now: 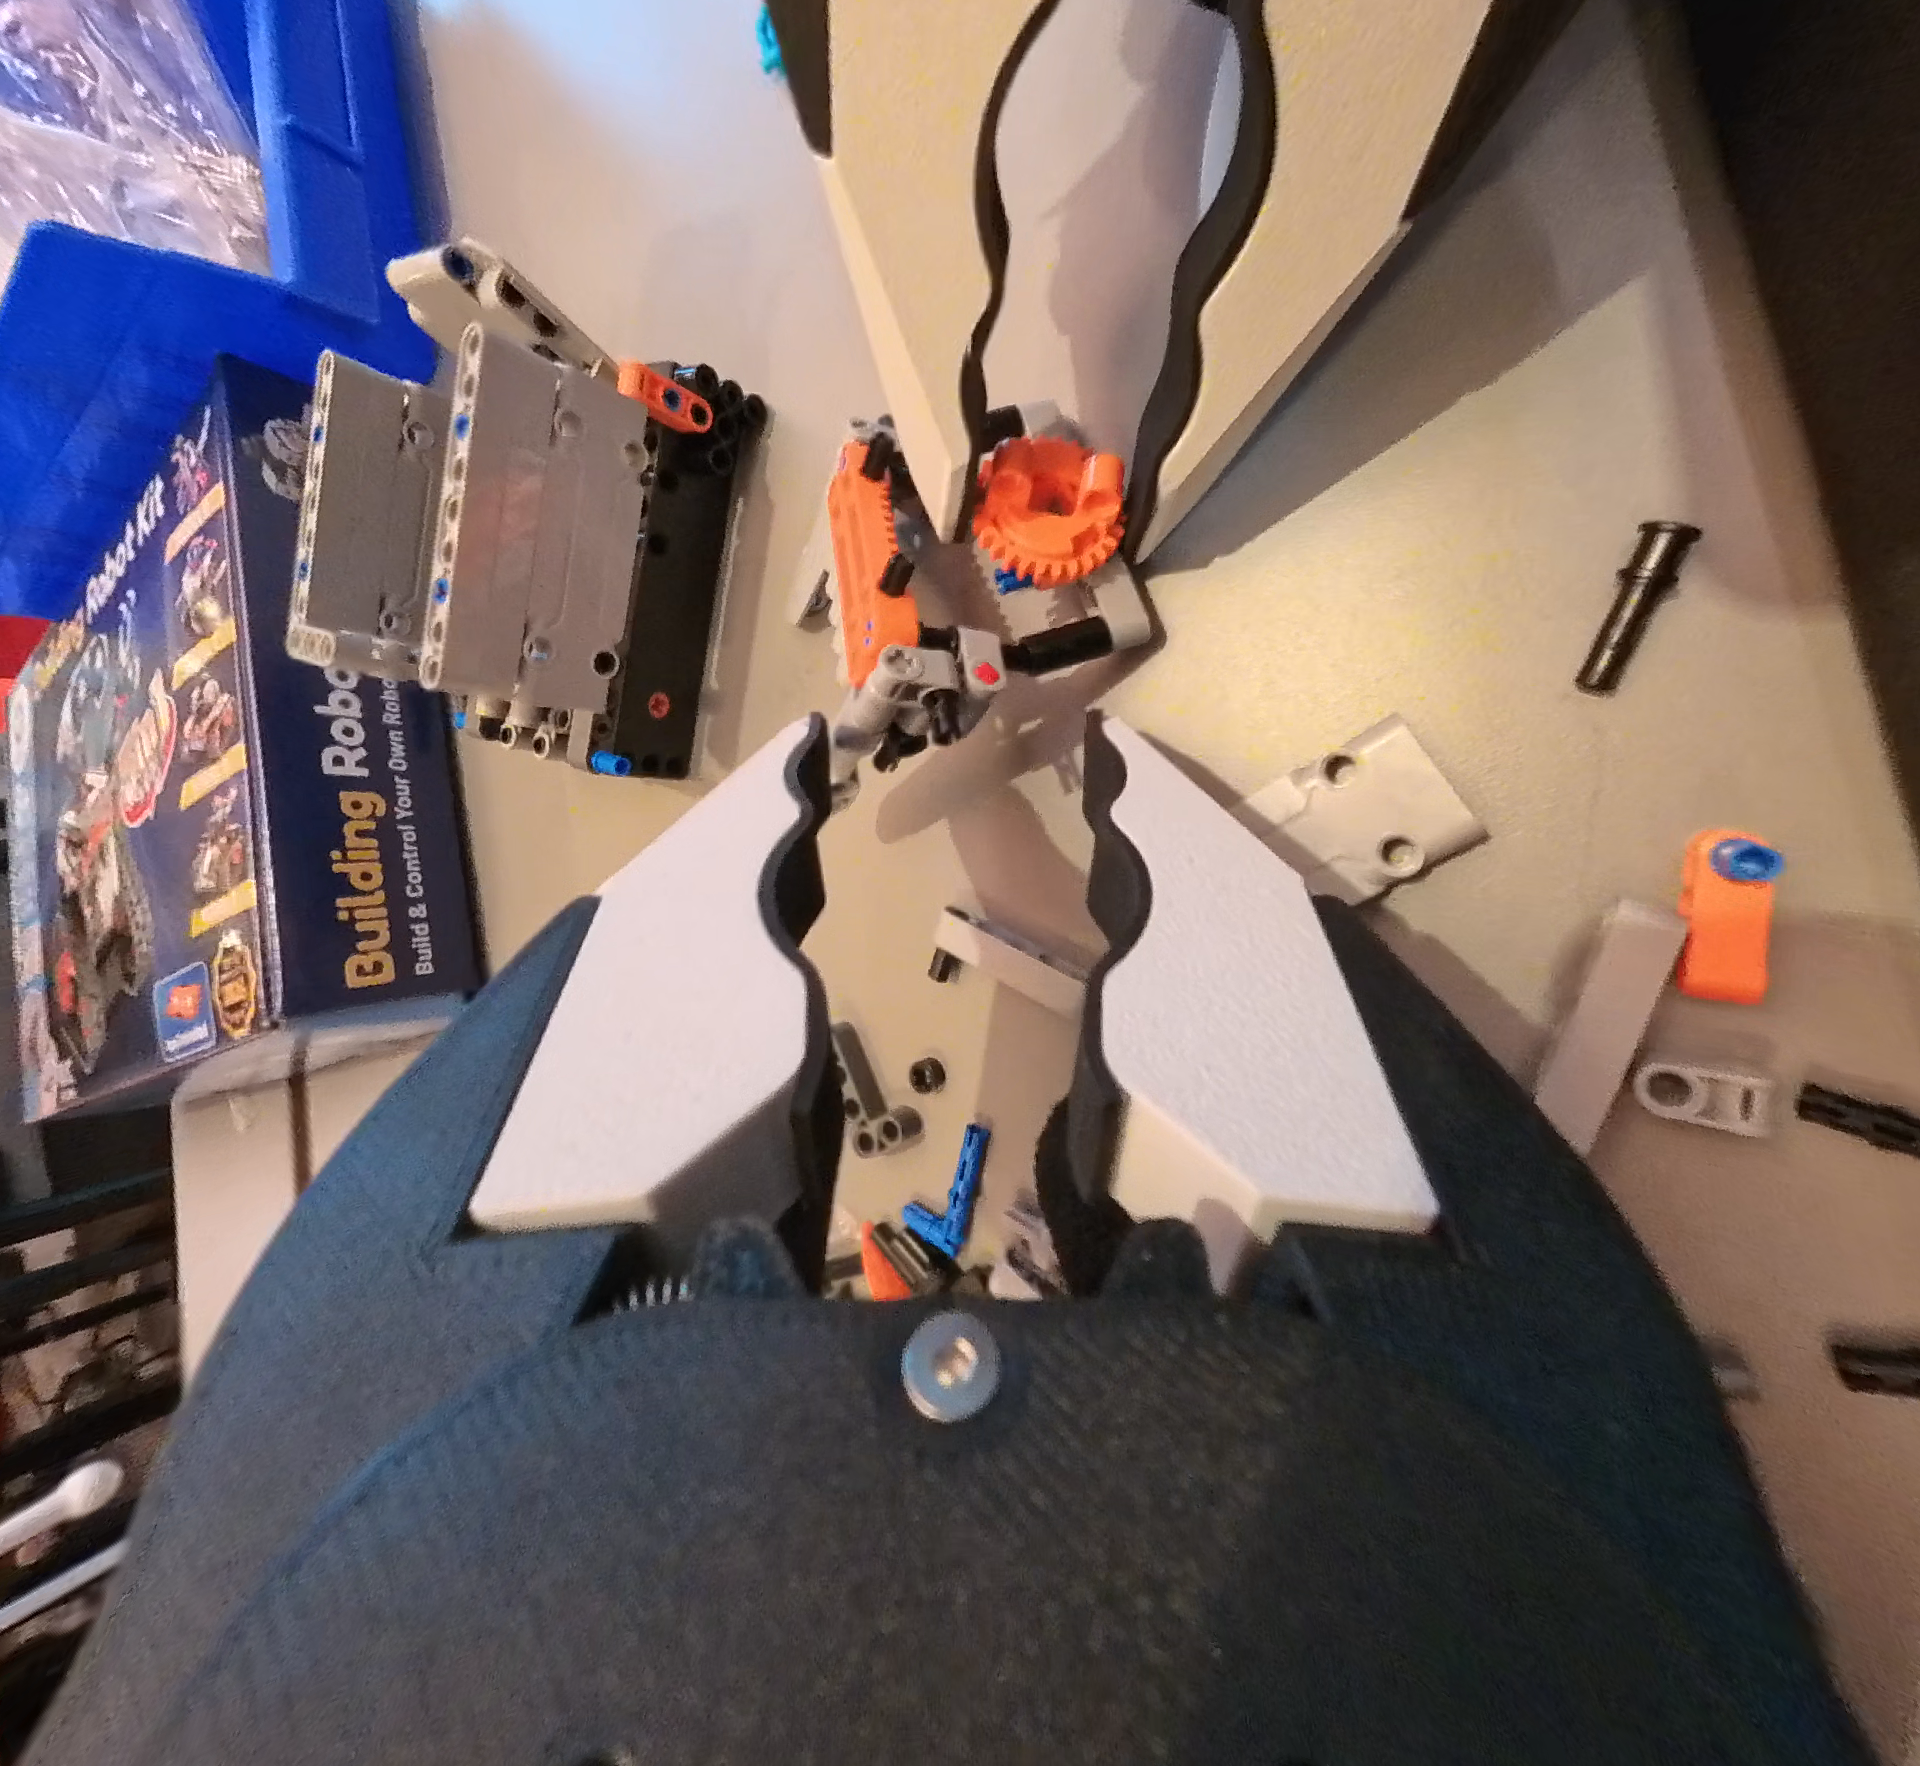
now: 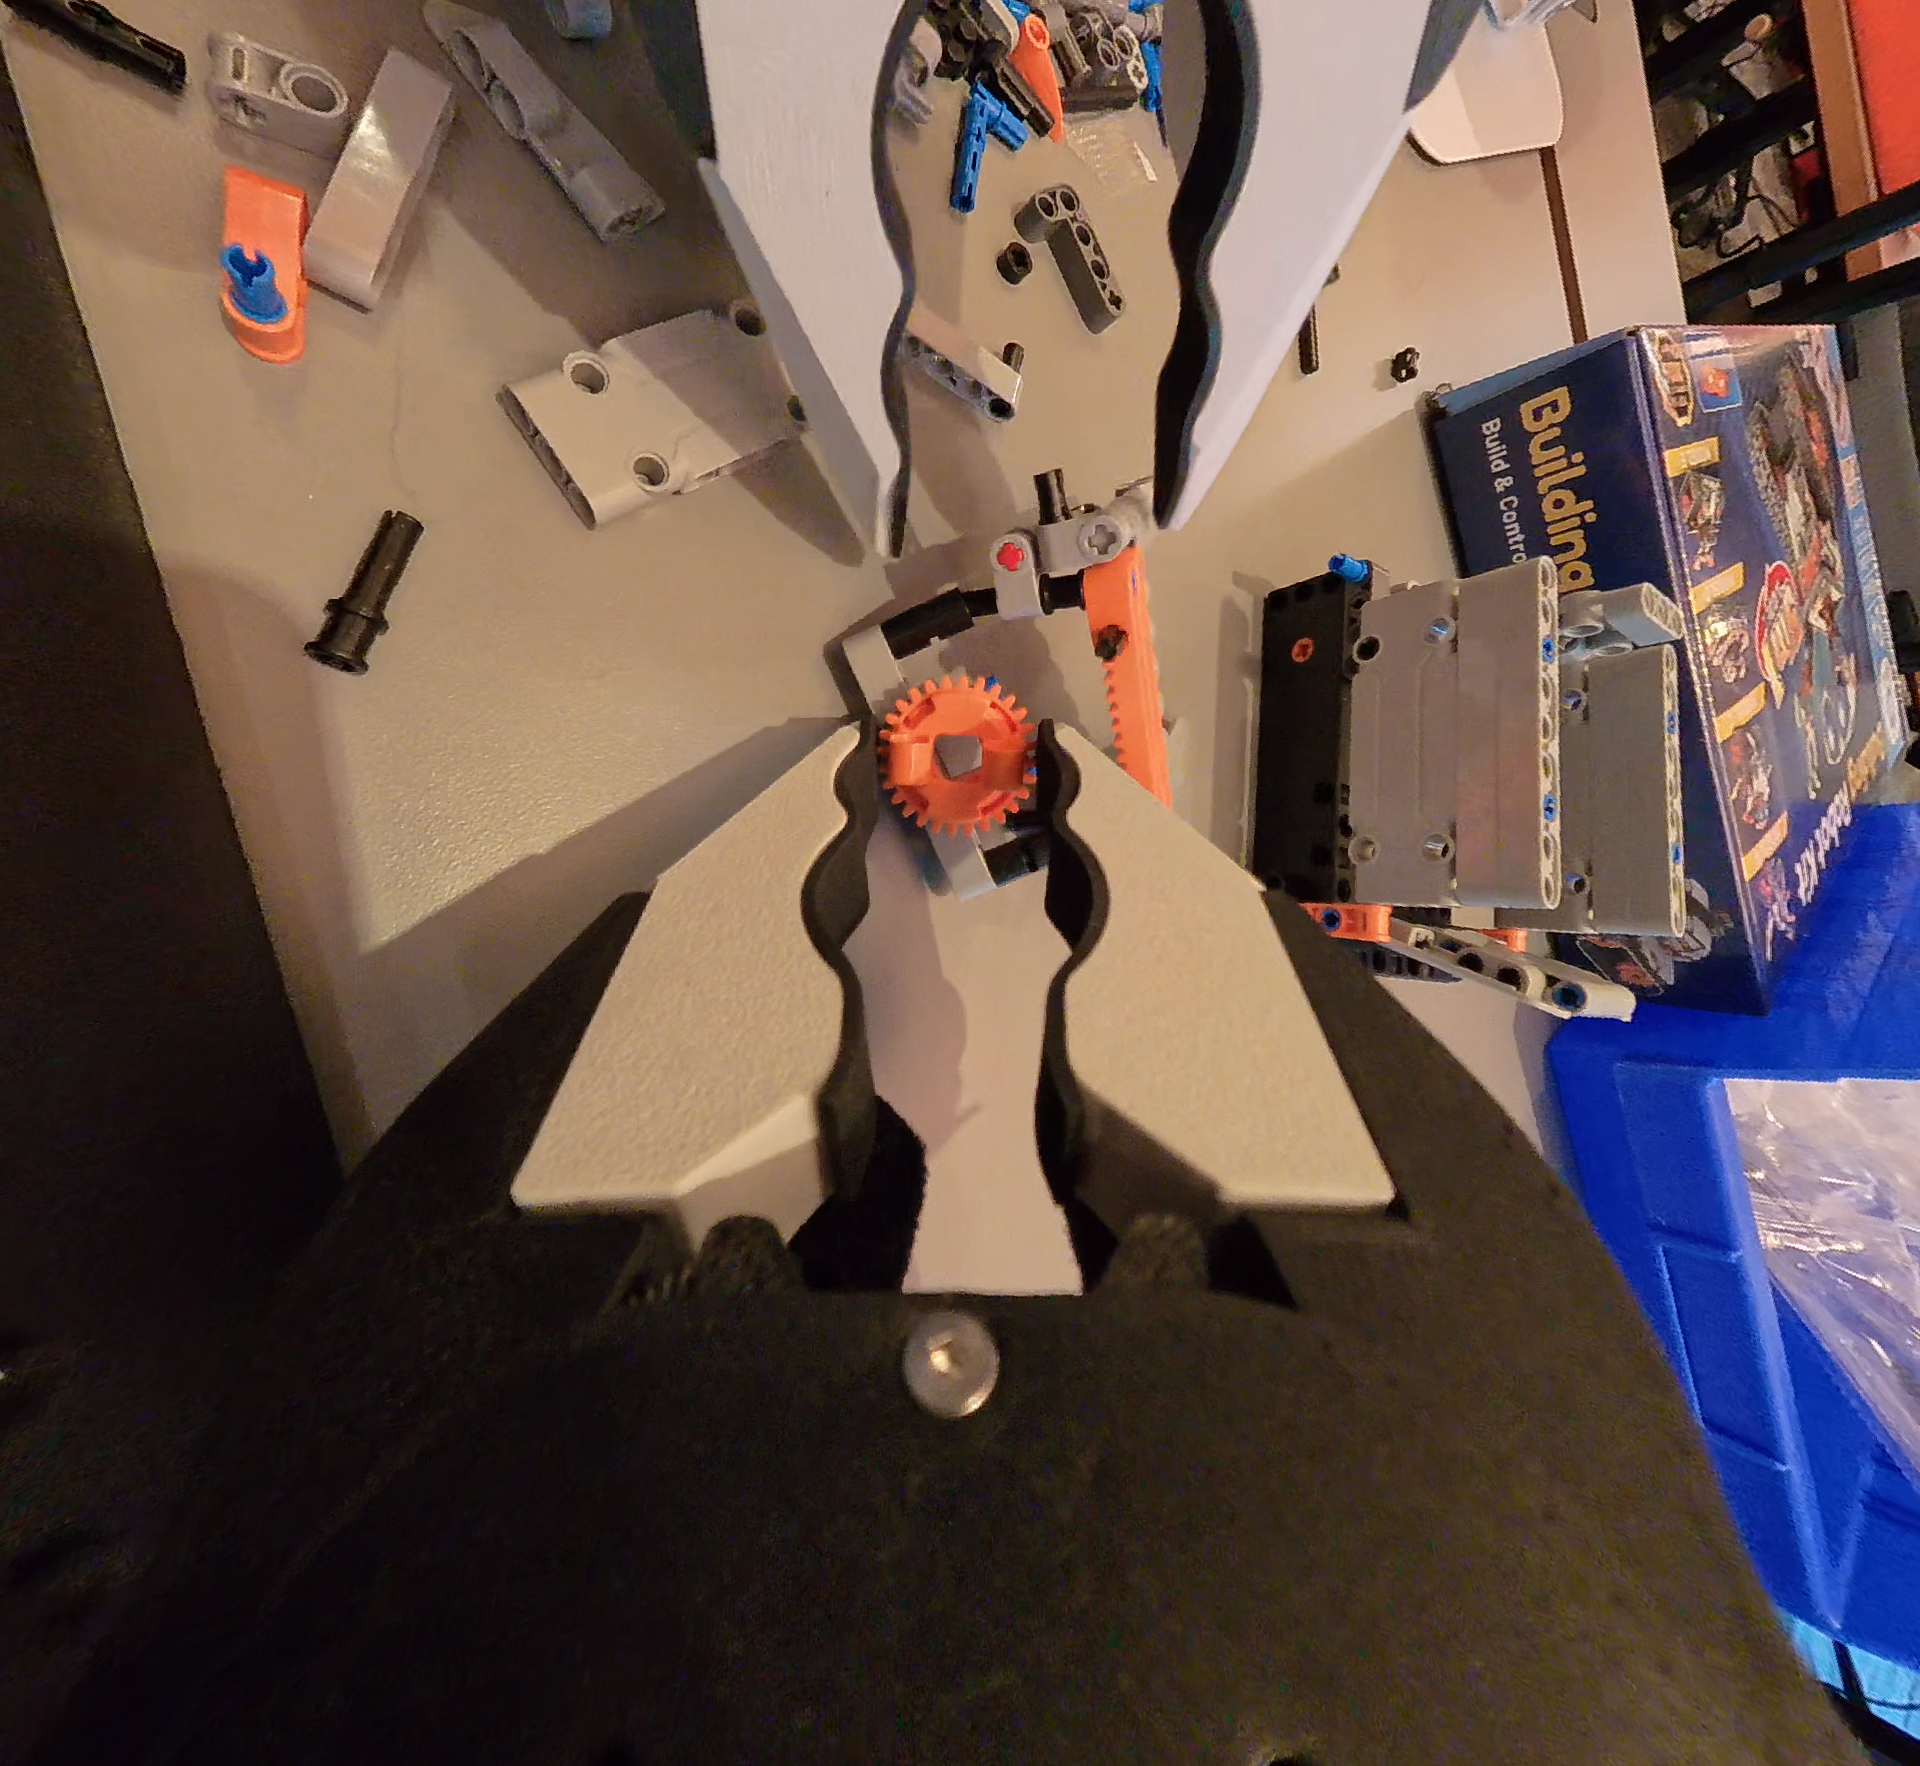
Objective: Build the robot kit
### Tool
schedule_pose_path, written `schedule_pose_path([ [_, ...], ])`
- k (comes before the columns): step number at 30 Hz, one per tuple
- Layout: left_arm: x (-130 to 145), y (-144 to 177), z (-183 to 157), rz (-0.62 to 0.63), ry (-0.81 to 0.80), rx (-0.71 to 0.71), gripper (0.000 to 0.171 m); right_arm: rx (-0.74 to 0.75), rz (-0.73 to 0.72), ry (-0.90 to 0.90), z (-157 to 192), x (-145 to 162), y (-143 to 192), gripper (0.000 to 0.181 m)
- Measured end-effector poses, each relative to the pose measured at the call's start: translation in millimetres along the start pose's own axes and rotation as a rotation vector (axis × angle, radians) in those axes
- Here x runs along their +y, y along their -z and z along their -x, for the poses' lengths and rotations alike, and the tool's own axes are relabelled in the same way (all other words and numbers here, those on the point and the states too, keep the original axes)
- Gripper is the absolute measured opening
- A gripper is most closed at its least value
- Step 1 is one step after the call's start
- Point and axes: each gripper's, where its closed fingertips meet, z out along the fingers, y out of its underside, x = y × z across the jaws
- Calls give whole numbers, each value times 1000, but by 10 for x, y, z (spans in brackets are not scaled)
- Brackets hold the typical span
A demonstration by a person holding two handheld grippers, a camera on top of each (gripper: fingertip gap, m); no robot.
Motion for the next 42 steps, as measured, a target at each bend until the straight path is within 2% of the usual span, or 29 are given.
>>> schedule_pose_path([
  [4,-30,-8,26,6,-47,-28,44,-4,6,-4,2,10,-11,28],
  [8,-69,-24,52,4,-66,-32,28,-5,2,-12,-2,8,-10,28],
  [10,-48,-58,62,17,-62,-45,26,-6,4,-14,0,13,-11,28],
  [22,-25,-130,83,-23,121,-33,25,8,33,-40,-25,58,-9,28],
  [30,-42,-113,115,-60,220,-13,24,91,80,12,-83,67,-6,28],
  [42,-18,-106,102,11,136,-101,24,99,105,-22,-81,73,-22,27],
])
